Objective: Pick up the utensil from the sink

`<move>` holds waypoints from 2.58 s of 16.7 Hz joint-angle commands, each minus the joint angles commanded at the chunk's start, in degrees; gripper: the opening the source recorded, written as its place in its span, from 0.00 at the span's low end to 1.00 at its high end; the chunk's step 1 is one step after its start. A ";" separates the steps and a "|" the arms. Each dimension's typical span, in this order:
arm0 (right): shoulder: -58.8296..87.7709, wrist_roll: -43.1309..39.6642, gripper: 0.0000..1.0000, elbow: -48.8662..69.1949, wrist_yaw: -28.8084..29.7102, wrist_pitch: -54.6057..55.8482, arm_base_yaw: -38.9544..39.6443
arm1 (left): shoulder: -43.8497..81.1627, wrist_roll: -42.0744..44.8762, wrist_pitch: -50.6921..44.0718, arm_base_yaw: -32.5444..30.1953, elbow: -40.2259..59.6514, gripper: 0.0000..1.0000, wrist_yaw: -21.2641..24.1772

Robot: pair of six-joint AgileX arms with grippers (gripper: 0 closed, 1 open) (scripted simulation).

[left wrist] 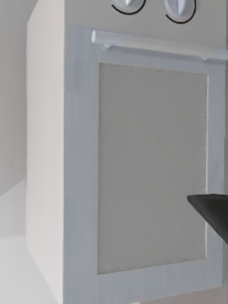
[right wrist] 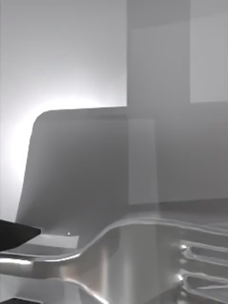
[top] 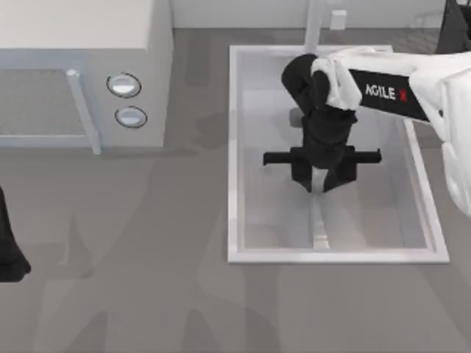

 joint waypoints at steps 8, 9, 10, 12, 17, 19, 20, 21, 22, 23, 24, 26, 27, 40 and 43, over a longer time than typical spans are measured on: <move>-2.60 -0.68 0.00 0.46 1.00 -0.81 -0.23 | 0.00 0.00 0.00 0.00 0.00 1.00 0.00; -2.62 -0.68 0.00 0.60 1.00 -0.95 -0.22 | 0.00 0.00 0.00 0.00 0.00 1.00 0.00; -2.71 -0.67 0.00 1.33 1.00 -1.69 -0.21 | 0.00 0.00 0.00 0.00 0.00 1.00 0.00; -3.18 -0.65 0.00 4.22 0.99 -4.95 -0.19 | 0.00 0.00 0.00 0.00 0.00 1.00 0.00; -5.86 -0.69 0.00 15.27 0.95 -19.65 -0.21 | 0.00 0.00 0.00 0.00 0.00 1.00 0.00; -7.15 -0.74 0.00 19.46 0.93 -25.25 -0.25 | 0.00 0.00 0.00 0.00 0.00 1.00 0.00; -7.74 -0.77 0.00 21.15 0.92 -27.32 -0.28 | 0.00 0.00 0.00 0.00 0.00 1.00 0.00; -8.23 -0.80 0.00 22.44 0.91 -28.77 -0.30 | 0.00 0.00 0.00 0.00 0.00 1.00 0.00; -8.55 -0.82 0.00 23.23 0.91 -29.61 -0.32 | 0.00 0.00 0.00 0.00 0.00 1.00 0.00; -8.65 -0.83 0.00 23.45 0.91 -29.85 -0.33 | 0.00 0.00 0.00 0.00 0.00 1.00 0.00; -8.65 -0.83 0.00 23.45 0.91 -29.85 -0.33 | 0.00 0.00 0.00 0.00 0.00 1.00 0.00; -8.54 -0.75 0.00 23.38 0.88 -29.70 -0.25 | 0.00 0.00 0.00 0.00 0.00 1.00 0.00; -8.64 -0.80 0.00 23.28 0.88 -29.69 -0.29 | 0.00 0.00 0.00 0.00 0.00 1.00 0.00; -50.47 -18.03 0.00 -23.68 -0.02 -26.96 -17.24 | 0.00 0.00 0.00 0.00 0.00 1.00 0.00; -62.32 -22.91 0.00 -36.58 -0.27 -26.23 -22.04 | 0.00 0.00 0.00 0.00 0.00 1.00 0.00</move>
